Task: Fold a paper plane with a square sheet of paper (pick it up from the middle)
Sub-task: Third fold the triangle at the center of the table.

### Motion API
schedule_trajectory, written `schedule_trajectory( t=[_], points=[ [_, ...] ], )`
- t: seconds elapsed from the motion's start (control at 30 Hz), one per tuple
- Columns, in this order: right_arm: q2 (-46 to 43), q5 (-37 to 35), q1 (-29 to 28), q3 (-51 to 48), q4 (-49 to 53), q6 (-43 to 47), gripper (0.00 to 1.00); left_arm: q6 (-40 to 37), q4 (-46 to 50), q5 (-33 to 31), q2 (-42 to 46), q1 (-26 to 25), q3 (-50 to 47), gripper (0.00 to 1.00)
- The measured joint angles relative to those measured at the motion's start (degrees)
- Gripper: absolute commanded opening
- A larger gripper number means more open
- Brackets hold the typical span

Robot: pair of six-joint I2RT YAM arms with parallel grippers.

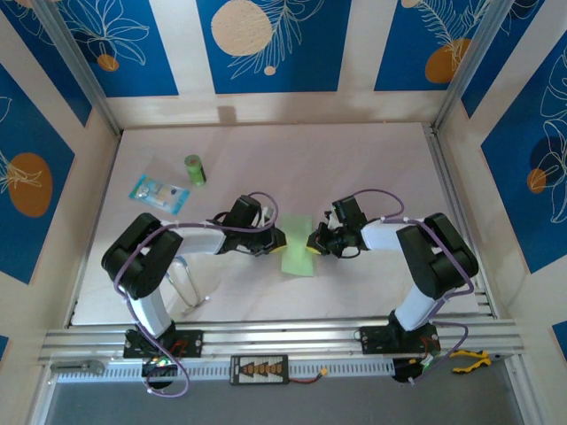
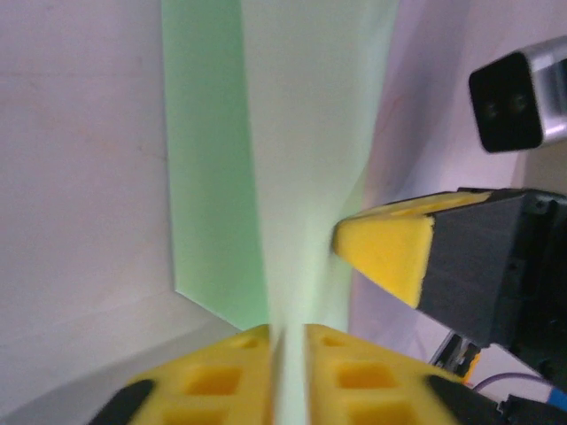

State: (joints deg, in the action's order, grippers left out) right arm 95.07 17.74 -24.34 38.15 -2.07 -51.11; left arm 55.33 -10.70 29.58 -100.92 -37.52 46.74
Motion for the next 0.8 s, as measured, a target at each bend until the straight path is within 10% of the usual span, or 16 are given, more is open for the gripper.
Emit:
schedule_trajectory(
  t=[0.6, 0.8],
  points=[
    [-27.65, -9.14, -1.55, -7.19, 4.76, 8.07, 0.46, 1.62, 1.77, -2.47, 5.22, 0.0, -3.54, 0.0],
    [-35.41, -16.22, -10.1, -10.64, 2.51, 17.59, 0.65, 6.86, -0.48, -3.52, 5.64, 0.0, -5.92, 0.0]
  ],
)
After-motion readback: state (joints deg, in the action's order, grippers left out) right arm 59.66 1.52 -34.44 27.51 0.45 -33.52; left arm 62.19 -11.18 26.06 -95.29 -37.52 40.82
